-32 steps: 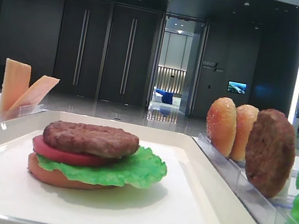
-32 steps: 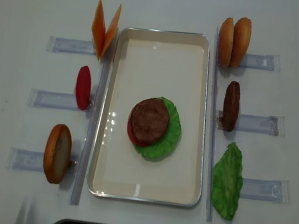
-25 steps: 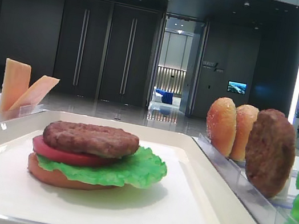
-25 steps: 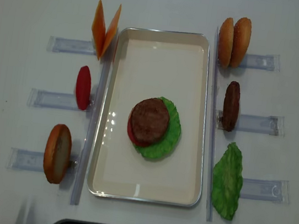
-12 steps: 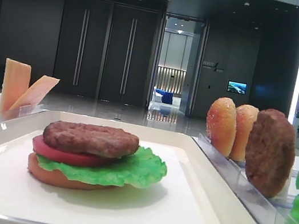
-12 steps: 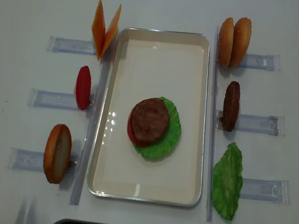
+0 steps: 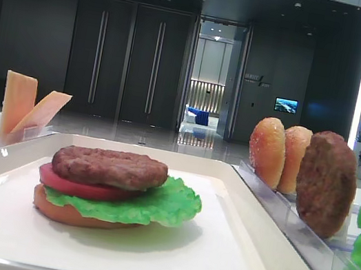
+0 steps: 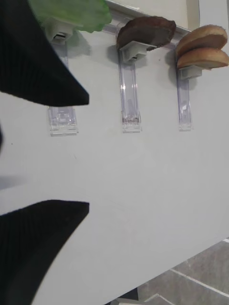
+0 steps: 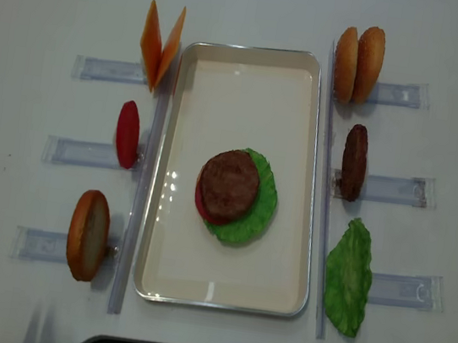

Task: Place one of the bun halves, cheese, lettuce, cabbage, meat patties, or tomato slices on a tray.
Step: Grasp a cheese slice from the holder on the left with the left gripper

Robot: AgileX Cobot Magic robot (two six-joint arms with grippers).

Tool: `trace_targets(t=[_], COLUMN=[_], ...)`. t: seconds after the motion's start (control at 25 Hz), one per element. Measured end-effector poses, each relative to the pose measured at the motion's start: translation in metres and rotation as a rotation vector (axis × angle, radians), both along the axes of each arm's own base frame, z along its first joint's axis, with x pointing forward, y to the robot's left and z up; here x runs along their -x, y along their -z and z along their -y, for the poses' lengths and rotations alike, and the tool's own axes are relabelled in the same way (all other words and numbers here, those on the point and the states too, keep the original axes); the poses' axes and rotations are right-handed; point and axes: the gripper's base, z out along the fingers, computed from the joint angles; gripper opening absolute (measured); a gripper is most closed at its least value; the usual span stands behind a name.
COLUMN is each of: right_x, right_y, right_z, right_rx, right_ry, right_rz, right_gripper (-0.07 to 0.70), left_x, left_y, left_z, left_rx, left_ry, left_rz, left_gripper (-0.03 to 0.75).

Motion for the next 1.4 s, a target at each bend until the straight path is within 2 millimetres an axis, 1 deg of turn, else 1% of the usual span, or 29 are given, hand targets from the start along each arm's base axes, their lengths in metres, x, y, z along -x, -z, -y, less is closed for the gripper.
trace_targets(t=[1.28, 1.36, 1.4], right_x=[0.0000, 0.0000, 0.0000], right_y=[0.0000, 0.0000, 0.0000], right_z=[0.0000, 0.0000, 0.0000], right_rx=[0.000, 0.000, 0.000], right_ry=[0.000, 0.000, 0.000], right_rz=[0.000, 0.000, 0.000], right_gripper=[0.413, 0.413, 0.413], left_x=[0.0000, 0.0016, 0.0022], left_y=[-0.0003, -0.0043, -0.0068], left_z=[0.0003, 0.0008, 0.0008], left_rx=[0.002, 0.005, 0.005], left_ry=[0.002, 0.004, 0.004], left_rz=[0.002, 0.017, 0.022], left_gripper=[0.141, 0.158, 0.186])
